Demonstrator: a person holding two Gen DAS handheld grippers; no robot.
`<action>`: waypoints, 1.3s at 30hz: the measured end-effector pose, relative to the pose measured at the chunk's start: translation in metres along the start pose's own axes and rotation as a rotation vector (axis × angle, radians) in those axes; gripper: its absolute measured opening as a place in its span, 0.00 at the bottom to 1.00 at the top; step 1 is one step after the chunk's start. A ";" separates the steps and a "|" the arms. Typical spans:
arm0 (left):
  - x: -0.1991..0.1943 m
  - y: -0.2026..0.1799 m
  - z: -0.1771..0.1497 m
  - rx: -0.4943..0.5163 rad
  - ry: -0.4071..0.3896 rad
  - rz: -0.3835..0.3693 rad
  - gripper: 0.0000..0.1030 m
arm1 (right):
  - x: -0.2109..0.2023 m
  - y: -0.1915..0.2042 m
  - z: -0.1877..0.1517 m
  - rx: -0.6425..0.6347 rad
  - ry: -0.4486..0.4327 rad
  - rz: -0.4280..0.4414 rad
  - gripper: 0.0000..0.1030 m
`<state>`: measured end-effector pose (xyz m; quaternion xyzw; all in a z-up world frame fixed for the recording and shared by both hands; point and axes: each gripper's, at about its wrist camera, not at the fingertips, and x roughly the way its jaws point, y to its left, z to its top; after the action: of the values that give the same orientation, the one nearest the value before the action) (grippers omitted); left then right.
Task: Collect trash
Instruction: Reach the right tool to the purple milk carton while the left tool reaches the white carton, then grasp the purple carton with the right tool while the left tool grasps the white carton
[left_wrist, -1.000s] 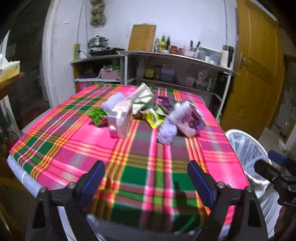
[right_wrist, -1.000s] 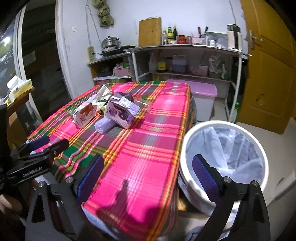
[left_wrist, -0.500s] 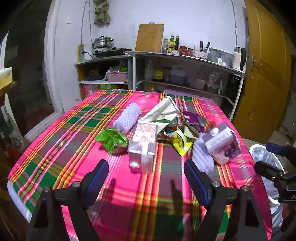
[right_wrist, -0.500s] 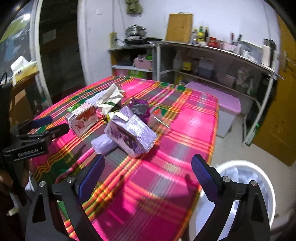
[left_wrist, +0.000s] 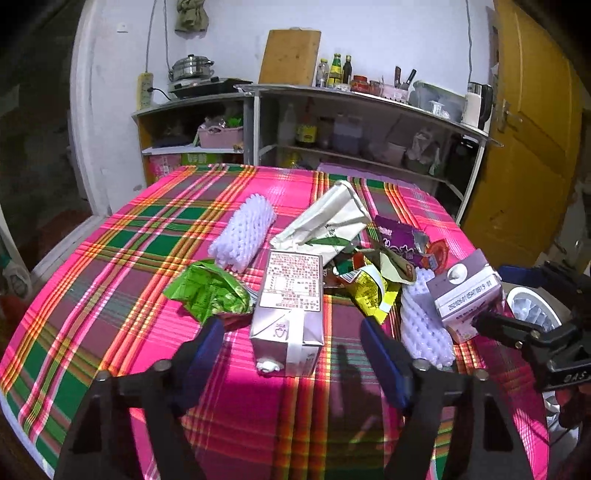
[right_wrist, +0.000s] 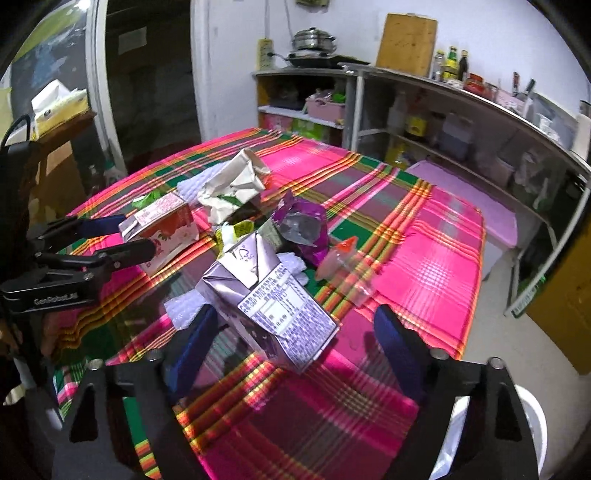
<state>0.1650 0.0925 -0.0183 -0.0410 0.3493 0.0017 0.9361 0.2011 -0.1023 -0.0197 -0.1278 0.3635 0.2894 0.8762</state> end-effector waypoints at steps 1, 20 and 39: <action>0.002 0.000 0.000 0.002 0.006 -0.002 0.63 | 0.002 0.000 0.000 -0.002 0.006 0.006 0.69; -0.023 -0.005 -0.015 -0.017 -0.015 -0.023 0.37 | -0.031 0.005 -0.017 0.102 -0.046 0.055 0.41; -0.085 -0.042 -0.018 0.015 -0.087 -0.099 0.37 | -0.086 0.001 -0.048 0.182 -0.118 0.021 0.40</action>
<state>0.0902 0.0519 0.0272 -0.0509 0.3057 -0.0455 0.9497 0.1242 -0.1579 0.0079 -0.0266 0.3374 0.2715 0.9010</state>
